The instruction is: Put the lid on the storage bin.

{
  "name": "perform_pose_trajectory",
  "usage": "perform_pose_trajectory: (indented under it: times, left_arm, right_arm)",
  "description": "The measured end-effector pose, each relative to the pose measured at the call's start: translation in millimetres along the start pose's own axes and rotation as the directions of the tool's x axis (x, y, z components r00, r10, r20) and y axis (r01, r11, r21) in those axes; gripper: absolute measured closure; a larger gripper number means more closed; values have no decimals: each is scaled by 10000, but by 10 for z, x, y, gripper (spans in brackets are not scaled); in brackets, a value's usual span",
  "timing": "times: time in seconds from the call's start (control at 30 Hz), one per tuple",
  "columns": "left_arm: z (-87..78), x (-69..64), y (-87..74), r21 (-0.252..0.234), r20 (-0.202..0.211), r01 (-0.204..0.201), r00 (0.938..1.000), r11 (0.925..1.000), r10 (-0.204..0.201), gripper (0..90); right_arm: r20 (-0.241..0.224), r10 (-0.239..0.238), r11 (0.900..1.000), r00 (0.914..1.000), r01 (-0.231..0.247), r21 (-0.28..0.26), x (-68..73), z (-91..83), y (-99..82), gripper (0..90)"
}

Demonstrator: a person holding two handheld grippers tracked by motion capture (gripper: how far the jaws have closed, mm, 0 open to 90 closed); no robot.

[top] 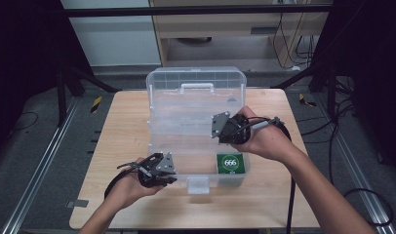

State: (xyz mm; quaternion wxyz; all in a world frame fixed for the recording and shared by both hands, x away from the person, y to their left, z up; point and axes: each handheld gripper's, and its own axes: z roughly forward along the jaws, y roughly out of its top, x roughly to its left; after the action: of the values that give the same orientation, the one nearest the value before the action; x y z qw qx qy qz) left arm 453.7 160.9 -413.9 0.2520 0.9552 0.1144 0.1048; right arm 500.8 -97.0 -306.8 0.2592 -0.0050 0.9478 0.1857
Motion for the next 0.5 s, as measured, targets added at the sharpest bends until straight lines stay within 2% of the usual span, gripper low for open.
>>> perform_pose_trajectory:
  times: [0.27, 0.37, 0.4, 0.43, 0.5]
  left_arm:
    - [0, -1, 1, 40, 34, -83, 10000, 10000, 83, 779]
    - [4, -12, -11, -29, 87, 110, 9999, 9999, -110, 780]
    - [4, -3, -9, -36, 80, -16, 10000, 10000, 16, 780]
    - [2, -17, -11, -16, 56, 106, 9999, 9999, -106, 779]
    - [3, -24, -11, -6, 41, 103, 9999, 9999, -103, 779]
  right_arm:
    - [37, 34, 9998, 10000, -33, -219, 99, -20, -32, 840]
    - [14, 5, 9997, 10000, -5, -246, 132, -26, -41, 839]
    - [-19, 7, 9996, 10000, -7, -284, 140, -27, -44, 839]
    - [-54, 25, 9995, 10000, -26, -307, 157, -29, -50, 838]
    - [-60, 23, 9995, 10000, -24, -318, 168, -30, -51, 837]
